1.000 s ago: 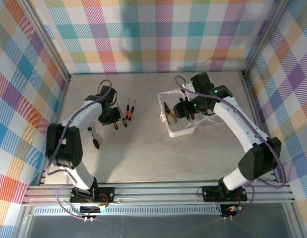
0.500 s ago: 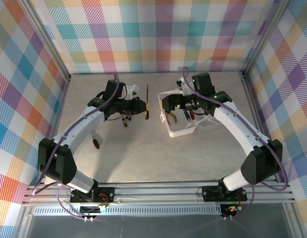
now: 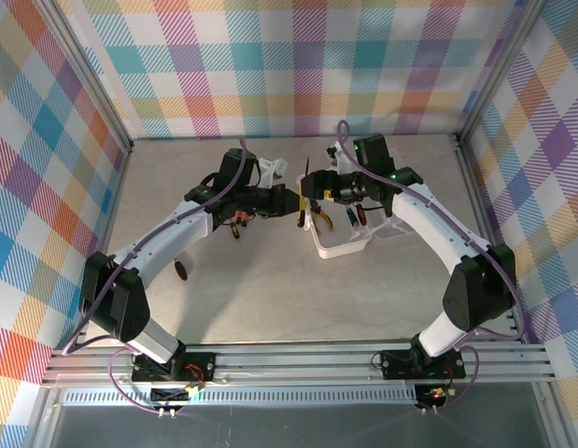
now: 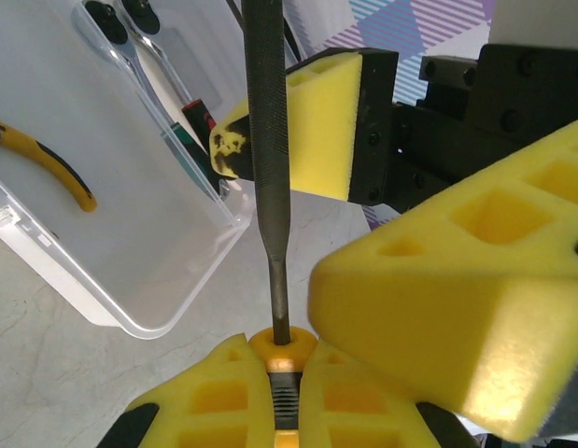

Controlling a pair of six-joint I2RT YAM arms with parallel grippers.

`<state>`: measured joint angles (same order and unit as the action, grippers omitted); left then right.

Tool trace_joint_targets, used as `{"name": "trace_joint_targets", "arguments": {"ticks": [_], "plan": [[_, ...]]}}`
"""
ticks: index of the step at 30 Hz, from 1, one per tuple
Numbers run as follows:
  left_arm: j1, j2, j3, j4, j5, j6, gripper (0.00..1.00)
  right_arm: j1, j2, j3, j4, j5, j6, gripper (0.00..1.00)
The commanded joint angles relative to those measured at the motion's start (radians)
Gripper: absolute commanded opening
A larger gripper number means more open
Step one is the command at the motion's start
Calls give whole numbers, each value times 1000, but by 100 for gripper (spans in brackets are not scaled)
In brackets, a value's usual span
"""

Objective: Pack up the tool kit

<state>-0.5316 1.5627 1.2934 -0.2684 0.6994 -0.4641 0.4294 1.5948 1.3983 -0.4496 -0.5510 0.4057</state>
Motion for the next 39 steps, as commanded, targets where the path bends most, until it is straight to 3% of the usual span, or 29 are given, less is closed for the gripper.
{"name": "trace_joint_targets", "arguments": {"ticks": [1,9,14,21,22,27,30,33,39], "plan": [[-14,11,36,35,31,-13,0,6,6,41,39,-29,13,76],[-25,14,55,34,43,-7,0,12,33,35,61,-33,31,45],[-28,10,66,33,55,-2,0,22,54,48,60,-33,34,40],[-29,15,72,7,26,8,2,25,52,67,33,-21,16,6],[-28,16,75,0,17,12,11,24,49,70,21,-12,5,0],[-21,5,111,-138,-77,71,70,-46,10,82,-76,-3,-58,0],[15,-28,118,-232,-165,107,88,-146,-31,84,-156,9,-112,0],[82,-68,109,-335,-290,123,100,-237,-61,117,-271,86,-208,0],[257,-107,63,-499,-491,111,100,-319,-51,170,-425,382,-390,0]]}}
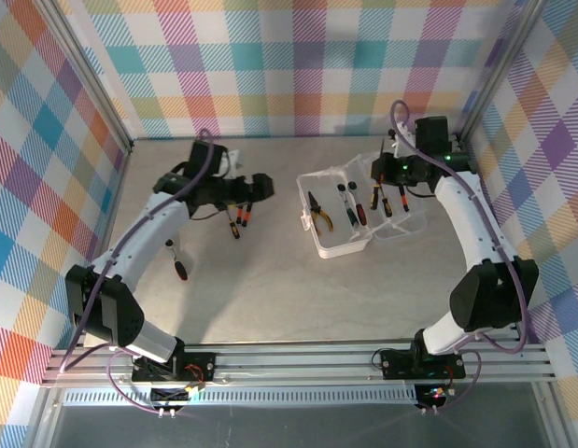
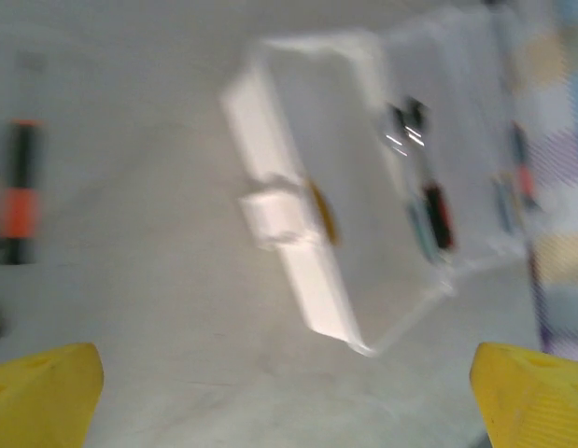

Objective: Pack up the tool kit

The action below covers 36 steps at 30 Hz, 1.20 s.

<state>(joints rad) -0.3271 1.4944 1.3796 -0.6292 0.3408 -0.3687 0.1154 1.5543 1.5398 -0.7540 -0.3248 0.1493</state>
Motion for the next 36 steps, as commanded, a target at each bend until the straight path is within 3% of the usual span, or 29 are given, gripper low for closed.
{"name": "trace_joint_targets", "arguments": {"ticks": [1,10,36], "plan": [[72,-44,-32,-150,-152,17,100,-12,-3,29,-126,186,-151,0],[102,-34,-72,-266,-363,51,100,-22,118,100,-176,384,-285,0],[102,14,-93,-210,-292,26,100,4,285,125,-79,361,-373,1]]}}
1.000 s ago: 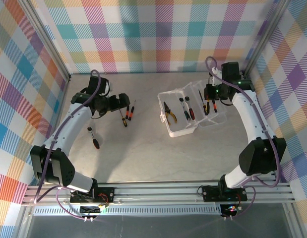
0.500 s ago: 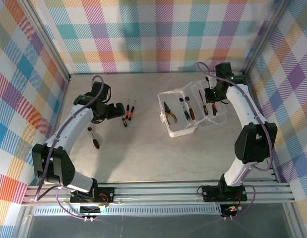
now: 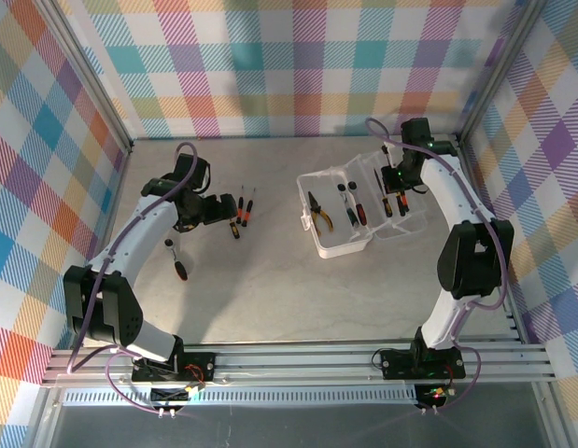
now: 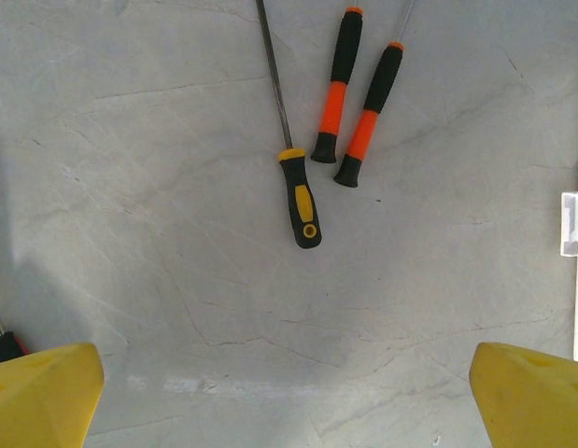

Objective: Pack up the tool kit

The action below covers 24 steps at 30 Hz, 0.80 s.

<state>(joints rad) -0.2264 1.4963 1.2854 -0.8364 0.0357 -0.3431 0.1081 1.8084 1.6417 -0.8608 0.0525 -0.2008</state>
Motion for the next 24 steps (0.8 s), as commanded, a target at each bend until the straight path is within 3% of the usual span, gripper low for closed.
{"name": "trace_joint_targets", "arguments": {"ticks": [1,10,17,24], "plan": [[1,13,4,-2,15,0,100,12,34,21,30,-19,-23,2],[1,18,14,-6,18,0,100,17,57,30,38,-32,-28,5],[1,18,15,-3,25,1,100,22,54,22,34,-33,-28,22],[1,22,19,-2,36,3,100,25,7,28,16,-37,-23,29]]}}
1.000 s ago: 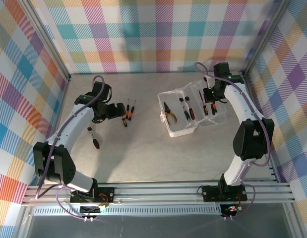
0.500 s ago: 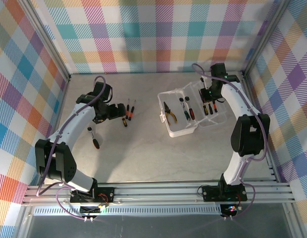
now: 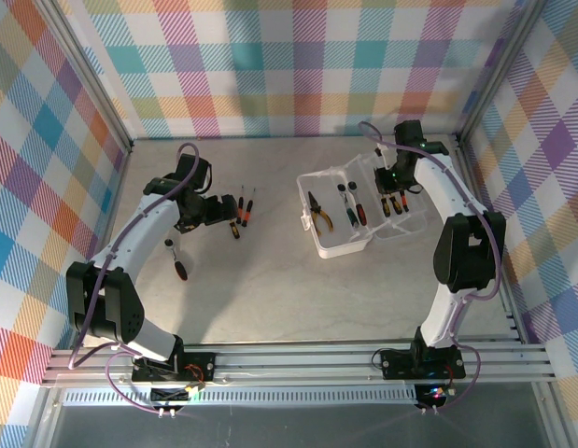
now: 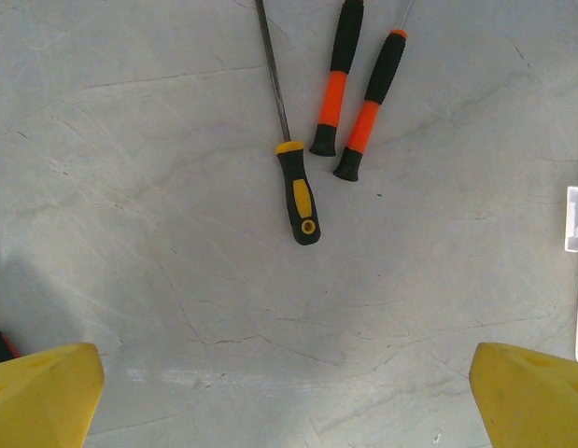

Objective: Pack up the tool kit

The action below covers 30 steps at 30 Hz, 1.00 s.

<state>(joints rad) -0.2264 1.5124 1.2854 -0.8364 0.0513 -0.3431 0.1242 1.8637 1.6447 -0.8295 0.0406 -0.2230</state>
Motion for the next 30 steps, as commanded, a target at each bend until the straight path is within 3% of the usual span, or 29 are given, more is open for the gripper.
{"name": "trace_joint_targets", "arguments": {"ticks": [1,5,9,11,14,19,24,30], "plan": [[1,8,20,-2,22,3,100,12,-58,28,-21,-28,0,30],[-5,32,25,-8,18,6,100,27,-118,51,-50,-61,13,45],[-31,89,48,-23,-26,10,100,54,-193,47,-62,-152,48,89],[-50,126,74,-28,-56,13,100,74,-228,28,-56,-182,65,100],[-74,200,128,-25,-96,21,98,113,-269,-2,-53,-205,85,99],[-80,352,230,4,-124,27,72,161,-304,-64,-46,-208,114,99],[-80,504,363,3,-195,53,56,182,-316,-117,-39,-202,145,99],[-75,651,475,60,-193,59,42,199,-290,-92,-47,-208,153,99]]}}
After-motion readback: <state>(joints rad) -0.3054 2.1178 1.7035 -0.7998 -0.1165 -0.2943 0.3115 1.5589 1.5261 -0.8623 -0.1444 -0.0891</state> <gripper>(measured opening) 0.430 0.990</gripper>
